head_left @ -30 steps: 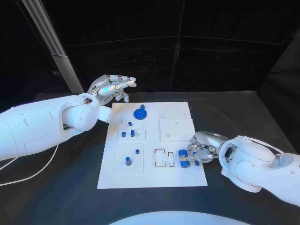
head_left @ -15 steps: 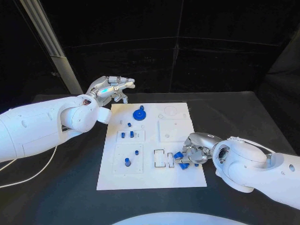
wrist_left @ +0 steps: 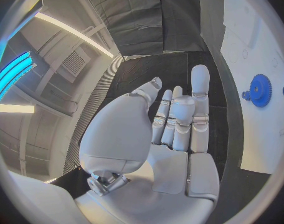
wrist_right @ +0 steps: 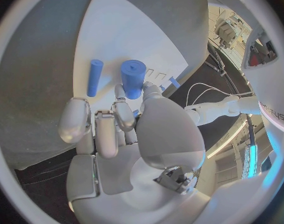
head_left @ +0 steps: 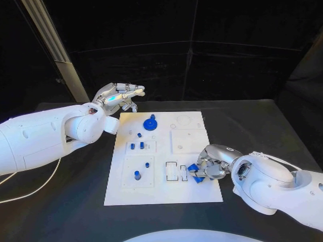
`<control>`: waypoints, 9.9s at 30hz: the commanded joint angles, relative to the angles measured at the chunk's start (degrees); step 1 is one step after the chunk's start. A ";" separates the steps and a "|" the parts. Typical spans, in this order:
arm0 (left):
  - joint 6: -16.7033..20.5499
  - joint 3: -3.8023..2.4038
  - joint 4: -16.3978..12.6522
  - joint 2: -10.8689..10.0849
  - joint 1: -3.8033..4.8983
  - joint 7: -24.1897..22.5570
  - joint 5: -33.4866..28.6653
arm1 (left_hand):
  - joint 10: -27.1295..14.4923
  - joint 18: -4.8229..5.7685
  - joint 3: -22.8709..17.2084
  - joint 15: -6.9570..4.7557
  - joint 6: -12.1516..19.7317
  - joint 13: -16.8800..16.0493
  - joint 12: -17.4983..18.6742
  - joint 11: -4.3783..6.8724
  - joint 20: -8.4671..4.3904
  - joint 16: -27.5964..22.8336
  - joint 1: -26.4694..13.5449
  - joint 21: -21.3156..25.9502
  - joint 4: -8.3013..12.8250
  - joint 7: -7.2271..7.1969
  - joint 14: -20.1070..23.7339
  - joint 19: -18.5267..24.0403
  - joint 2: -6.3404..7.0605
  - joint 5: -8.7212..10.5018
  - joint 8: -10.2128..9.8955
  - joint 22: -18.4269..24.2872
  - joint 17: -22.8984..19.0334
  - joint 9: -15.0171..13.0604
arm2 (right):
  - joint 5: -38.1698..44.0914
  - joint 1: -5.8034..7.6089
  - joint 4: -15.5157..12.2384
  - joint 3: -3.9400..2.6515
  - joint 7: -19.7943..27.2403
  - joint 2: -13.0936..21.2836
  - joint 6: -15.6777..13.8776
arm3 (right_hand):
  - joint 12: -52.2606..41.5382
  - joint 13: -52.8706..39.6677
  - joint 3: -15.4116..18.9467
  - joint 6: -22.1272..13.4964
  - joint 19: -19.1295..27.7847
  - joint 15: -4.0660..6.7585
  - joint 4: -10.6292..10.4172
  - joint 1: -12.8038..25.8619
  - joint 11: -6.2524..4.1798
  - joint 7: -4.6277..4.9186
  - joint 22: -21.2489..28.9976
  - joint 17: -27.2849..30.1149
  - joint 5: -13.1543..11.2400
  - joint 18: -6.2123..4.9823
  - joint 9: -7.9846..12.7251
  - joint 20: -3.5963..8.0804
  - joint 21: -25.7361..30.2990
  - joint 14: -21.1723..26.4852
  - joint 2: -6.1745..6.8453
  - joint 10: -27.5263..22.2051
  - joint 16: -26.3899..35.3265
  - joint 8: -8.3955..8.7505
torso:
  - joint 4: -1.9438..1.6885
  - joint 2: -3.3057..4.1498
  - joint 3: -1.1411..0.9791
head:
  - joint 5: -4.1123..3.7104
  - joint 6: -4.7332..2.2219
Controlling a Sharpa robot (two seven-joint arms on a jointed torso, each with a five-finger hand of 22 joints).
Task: Assemble the parts on the task board
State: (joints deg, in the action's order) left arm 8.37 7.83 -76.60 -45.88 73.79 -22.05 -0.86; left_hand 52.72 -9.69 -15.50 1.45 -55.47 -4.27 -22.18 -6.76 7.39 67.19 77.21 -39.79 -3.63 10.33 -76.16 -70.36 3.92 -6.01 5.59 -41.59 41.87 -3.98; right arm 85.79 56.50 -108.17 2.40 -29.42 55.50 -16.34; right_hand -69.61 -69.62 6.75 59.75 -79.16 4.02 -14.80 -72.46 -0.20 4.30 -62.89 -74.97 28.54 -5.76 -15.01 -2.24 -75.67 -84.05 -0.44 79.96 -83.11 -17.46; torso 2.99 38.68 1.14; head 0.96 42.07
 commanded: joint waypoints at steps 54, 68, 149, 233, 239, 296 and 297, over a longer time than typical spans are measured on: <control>-0.87 -0.01 -0.42 0.14 0.06 0.08 -0.04 | -0.62 -0.70 -0.01 0.14 0.35 0.09 -0.40 0.06 -0.17 0.37 -0.02 0.42 0.13 0.05 0.41 0.24 -0.47 0.11 -0.09 0.10 -0.09 0.08 | -6.07 0.17 1.94 -0.10 1.69 -7.50 -1.05 | 6.23 2.98 7.91 -0.08 1.12 0.27 -0.57 7.75 -0.26 -0.44 2.74 0.98 -23.98 0.05 -4.95 0.17 1.74 -3.05 0.21 -1.55 1.41 -1.62 | 0.07 0.12 -0.08 | 1.04 1.08; -1.10 -0.01 -0.24 0.22 0.05 0.27 -0.04 | -0.71 -0.72 -0.02 0.16 0.38 0.11 -0.47 0.03 -0.15 0.36 -0.02 0.54 0.12 0.09 0.46 0.29 -0.49 0.11 -0.07 0.21 -0.21 0.07 | -7.44 0.17 0.32 -0.12 4.82 -5.68 -0.36 | 5.40 2.11 7.94 0.38 0.48 0.47 -1.49 7.73 -0.52 -0.74 1.42 -0.26 -23.25 0.28 -5.57 0.34 0.98 -3.34 -0.62 -0.88 0.74 -2.37 | 0.03 0.11 0.02 | 1.05 1.19; -1.60 0.11 -0.41 -0.48 -0.01 0.60 -0.03 | -0.94 -0.75 0.00 0.22 0.39 0.15 -0.56 -0.02 -0.11 0.31 -0.10 0.75 0.05 0.12 0.59 0.37 -0.55 0.11 -0.02 0.39 -0.48 0.04 | 1.96 1.43 2.55 -0.04 2.27 4.22 10.72 | 12.02 6.51 10.35 -1.73 2.04 -0.38 1.37 -1.72 0.52 0.50 4.78 1.12 -16.20 -0.35 -4.84 -0.36 3.56 -2.93 -3.87 -4.00 2.22 0.56 | 0.05 0.14 0.02 | -1.27 1.41; -1.84 0.14 -0.63 -0.67 -0.05 1.11 -0.03 | -1.08 -0.75 0.04 0.25 0.42 0.16 -0.69 -0.04 -0.07 0.38 -0.17 0.80 0.00 0.14 0.63 0.40 -0.57 0.12 0.02 0.41 -0.48 0.03 | -16.38 0.08 2.12 -0.07 1.34 -3.13 0.03 | 11.34 6.09 -21.35 2.91 -0.31 0.64 3.44 1.34 -0.68 -0.69 -0.39 -1.71 2.13 0.54 -4.18 0.62 0.89 -3.52 5.60 -2.17 1.16 2.59 | 0.00 0.16 0.01 | -0.55 1.62; -1.91 0.14 -0.65 -0.65 -0.04 1.14 -0.02 | -1.23 -0.76 0.03 0.27 0.50 0.17 -0.82 -0.06 -0.04 0.36 -0.11 0.84 0.04 0.16 0.72 0.42 -0.57 0.11 0.03 0.43 -0.67 0.02 | -16.51 0.08 2.62 -0.07 1.13 -3.66 0.56 | 11.22 5.98 -20.82 3.07 -0.40 0.68 2.72 2.68 -0.71 -0.74 -0.62 -1.94 2.05 0.60 -4.22 0.68 0.75 -3.55 5.55 -1.95 1.03 2.63 | -0.02 0.17 0.03 | -0.61 1.77; -2.12 0.15 -0.58 -0.48 -0.02 1.56 0.10 | -1.38 -0.76 0.04 0.29 0.57 0.19 -0.94 -0.09 -0.02 0.37 -0.07 0.89 0.09 0.19 0.81 0.45 -0.54 0.11 0.05 0.46 -0.80 0.02 | -13.60 0.10 4.53 -0.08 -0.30 -4.69 5.79 | 11.27 5.03 -5.21 3.87 -0.07 0.55 1.75 1.93 -0.57 -0.72 -0.47 -1.77 -19.52 0.51 -4.69 0.53 1.21 -3.48 0.99 -1.84 1.44 3.41 | 0.01 0.10 0.03 | -0.44 1.96; -2.12 0.15 -0.57 -0.46 -0.02 1.56 0.10 | -1.38 -0.76 0.04 0.29 0.57 0.19 -0.94 -0.09 -0.02 0.37 -0.07 0.89 0.09 0.19 0.81 0.45 -0.54 0.11 0.05 0.46 -0.80 0.02 | -13.55 0.10 4.68 -0.08 -0.50 -4.83 5.93 | 11.25 5.01 -5.18 3.88 -0.06 0.55 1.79 1.85 -0.58 -0.73 -0.45 -1.78 -19.50 0.51 -4.69 0.54 1.21 -3.48 0.90 -1.83 1.44 3.40 | 0.02 0.08 0.04 | -0.43 1.99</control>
State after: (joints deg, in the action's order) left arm 6.92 8.00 -77.13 -46.41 73.68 -20.36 -0.84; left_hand 51.70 -9.67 -15.50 1.85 -55.27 -4.18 -23.07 -6.97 7.39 67.19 77.21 -39.13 -3.63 10.53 -75.76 -70.36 3.92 -6.01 5.59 -41.18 41.12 -3.99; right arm 71.20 56.57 -103.85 2.27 -27.93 50.83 -11.27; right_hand -58.06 -64.56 1.38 63.49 -79.24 4.42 -13.17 -70.61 -0.92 3.34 -63.27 -74.92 8.68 -5.76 -19.83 -1.73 -74.49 -84.05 1.00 78.00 -81.69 -14.16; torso 2.96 38.81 1.16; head 0.50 44.06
